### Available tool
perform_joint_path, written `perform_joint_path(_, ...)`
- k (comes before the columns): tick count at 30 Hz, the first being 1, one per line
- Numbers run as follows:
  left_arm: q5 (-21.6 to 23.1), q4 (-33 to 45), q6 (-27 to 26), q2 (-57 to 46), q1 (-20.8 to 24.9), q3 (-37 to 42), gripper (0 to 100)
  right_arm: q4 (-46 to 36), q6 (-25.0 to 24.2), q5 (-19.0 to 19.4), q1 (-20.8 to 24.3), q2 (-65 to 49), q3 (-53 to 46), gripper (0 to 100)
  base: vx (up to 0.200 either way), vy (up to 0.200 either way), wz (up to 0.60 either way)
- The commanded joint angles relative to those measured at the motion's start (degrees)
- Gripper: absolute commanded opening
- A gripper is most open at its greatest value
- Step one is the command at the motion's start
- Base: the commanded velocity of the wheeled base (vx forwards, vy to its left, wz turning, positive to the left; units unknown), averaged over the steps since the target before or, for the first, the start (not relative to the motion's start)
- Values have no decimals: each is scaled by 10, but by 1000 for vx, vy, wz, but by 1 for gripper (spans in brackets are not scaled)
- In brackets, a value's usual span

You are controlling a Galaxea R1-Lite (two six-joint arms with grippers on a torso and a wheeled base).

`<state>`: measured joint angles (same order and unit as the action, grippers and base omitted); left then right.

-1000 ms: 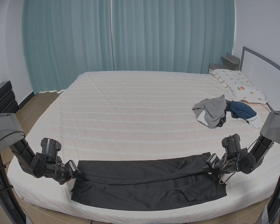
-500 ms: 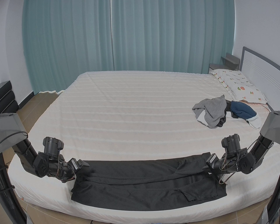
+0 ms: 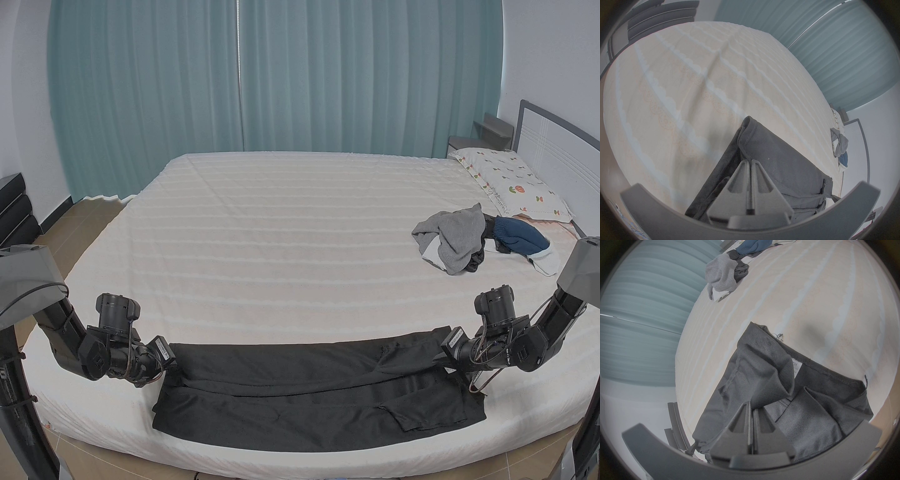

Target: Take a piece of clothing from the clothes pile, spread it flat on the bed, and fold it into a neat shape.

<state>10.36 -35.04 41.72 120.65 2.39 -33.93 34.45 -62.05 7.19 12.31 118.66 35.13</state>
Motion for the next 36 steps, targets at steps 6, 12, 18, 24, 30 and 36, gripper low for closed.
perform_joint_path(6,-2,-1,3,-42,-13,-1,0,1,-3,0,-7,-19,3,0,0,0,0)
perform_joint_path(12,-2,-8,3,-58,-19,-12,0,1,-1,-1,-10,-45,23,0,0,0,0)
perform_joint_path(18,-11,-17,6,-60,-20,-38,0,1,0,-12,-19,-44,64,0,0,0,0)
perform_joint_path(24,-13,-97,14,-60,-22,-23,0,-1,4,-12,-17,-65,53,0,0,0,0)
perform_joint_path(30,-10,-159,-5,-51,-28,37,0,0,31,-9,-19,-70,-1,0,0,0,0)
perform_joint_path(36,-9,-159,-96,-43,-38,103,0,-3,69,-6,-16,-61,-45,0,0,0,0)
